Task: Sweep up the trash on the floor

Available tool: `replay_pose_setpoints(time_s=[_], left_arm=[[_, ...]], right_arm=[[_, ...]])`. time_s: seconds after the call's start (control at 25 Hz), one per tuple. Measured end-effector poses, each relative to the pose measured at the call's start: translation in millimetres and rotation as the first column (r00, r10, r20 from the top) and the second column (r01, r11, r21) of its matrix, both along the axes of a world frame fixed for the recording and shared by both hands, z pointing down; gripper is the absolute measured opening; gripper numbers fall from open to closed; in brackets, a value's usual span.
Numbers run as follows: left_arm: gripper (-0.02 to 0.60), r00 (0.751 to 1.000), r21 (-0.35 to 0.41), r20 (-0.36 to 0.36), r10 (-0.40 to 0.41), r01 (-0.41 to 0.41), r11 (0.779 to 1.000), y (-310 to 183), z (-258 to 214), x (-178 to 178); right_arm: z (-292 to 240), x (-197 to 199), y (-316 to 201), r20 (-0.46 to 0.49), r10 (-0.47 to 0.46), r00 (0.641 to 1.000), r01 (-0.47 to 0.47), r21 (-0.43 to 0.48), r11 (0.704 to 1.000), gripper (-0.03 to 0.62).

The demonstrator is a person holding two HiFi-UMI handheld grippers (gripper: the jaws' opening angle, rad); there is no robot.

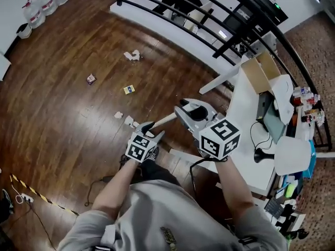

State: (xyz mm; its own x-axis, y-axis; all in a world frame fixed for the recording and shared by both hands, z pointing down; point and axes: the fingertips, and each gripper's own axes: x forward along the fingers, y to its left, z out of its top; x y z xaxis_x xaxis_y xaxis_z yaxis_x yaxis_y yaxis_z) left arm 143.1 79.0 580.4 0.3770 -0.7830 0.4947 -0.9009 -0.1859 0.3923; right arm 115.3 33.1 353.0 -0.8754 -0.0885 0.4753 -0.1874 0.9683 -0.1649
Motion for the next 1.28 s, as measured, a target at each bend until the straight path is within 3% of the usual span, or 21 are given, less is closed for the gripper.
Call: replay_pose_setpoints(time_s=[0.28,0.32,0.6,0.88,1.12,1.28], left_arm=[[0.176,0.995,0.019,0.048,-0.093,0.092,0.996,40.7,4.3,-53.1],[0.112,0.993,0.014,0.059,-0.098,0.097,0.995,47.6,6.0,-60.6],[0.115,0.981,-0.016,0.094,-0.169,0.171,0.985,83.3,37.8,-100.8],[0.118,0.969,-0.074,0.090,-0.230,0.237,0.969,65.7,95.8,-142.6],[0.120,0.965,-0.124,0.079,-0.252,0.260,0.958,-5.2,149.9,-168.2],[0.120,0.967,-0.124,0.055,-0.248,0.253,0.959,-71.7,162.8,-184.3]], right_arm=[[1.0,-56.2,87.9,0.023,-0.219,0.975,0.220,-0.059,0.974,0.091],[2.5,-62.2,95.9,0.024,-0.239,0.971,0.240,-0.062,0.969,0.091],[33.8,-94.9,124.8,0.005,-0.324,0.946,0.324,-0.078,0.943,0.091],[95.3,-139.3,89.2,-0.013,-0.331,0.944,0.327,-0.120,0.937,0.091],[148.0,-169.4,16.5,-0.026,-0.383,0.923,0.377,-0.132,0.917,0.091],[160.4,-190.0,-45.9,-0.046,-0.414,0.909,0.409,-0.087,0.908,0.091]])
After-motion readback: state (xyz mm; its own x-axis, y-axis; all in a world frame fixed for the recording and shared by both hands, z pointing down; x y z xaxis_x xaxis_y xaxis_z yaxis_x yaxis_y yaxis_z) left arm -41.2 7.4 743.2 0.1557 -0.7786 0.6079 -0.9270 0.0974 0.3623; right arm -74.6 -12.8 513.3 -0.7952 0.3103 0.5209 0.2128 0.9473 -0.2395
